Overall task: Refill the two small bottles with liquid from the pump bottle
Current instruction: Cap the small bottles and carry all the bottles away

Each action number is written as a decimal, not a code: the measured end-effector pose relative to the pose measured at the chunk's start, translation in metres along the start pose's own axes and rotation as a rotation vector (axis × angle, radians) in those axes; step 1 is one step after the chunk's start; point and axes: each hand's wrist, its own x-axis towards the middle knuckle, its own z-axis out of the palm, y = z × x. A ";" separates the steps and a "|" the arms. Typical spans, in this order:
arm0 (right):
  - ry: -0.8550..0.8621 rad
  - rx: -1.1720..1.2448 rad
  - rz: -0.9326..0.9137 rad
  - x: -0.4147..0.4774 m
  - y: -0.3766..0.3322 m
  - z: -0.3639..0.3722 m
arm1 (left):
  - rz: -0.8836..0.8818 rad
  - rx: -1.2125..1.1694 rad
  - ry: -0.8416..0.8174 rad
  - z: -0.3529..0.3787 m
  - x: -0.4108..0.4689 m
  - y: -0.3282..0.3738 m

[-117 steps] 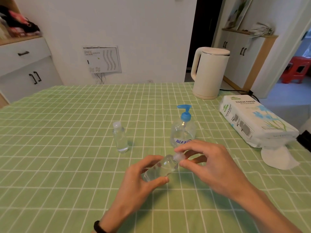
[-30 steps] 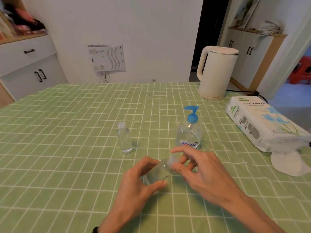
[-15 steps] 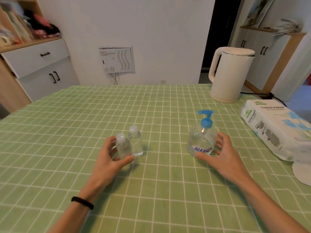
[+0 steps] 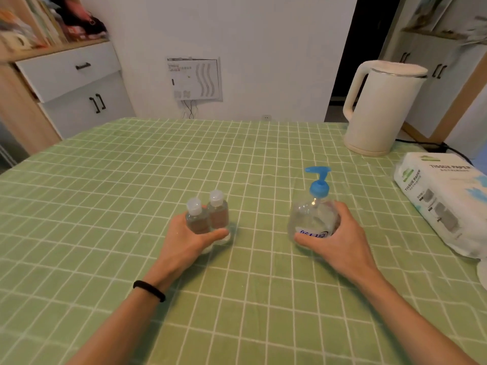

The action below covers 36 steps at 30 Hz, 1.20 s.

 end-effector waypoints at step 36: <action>-1.521 0.307 -0.322 -0.315 -0.148 0.240 | -0.308 -0.254 1.229 -0.109 -0.515 -0.054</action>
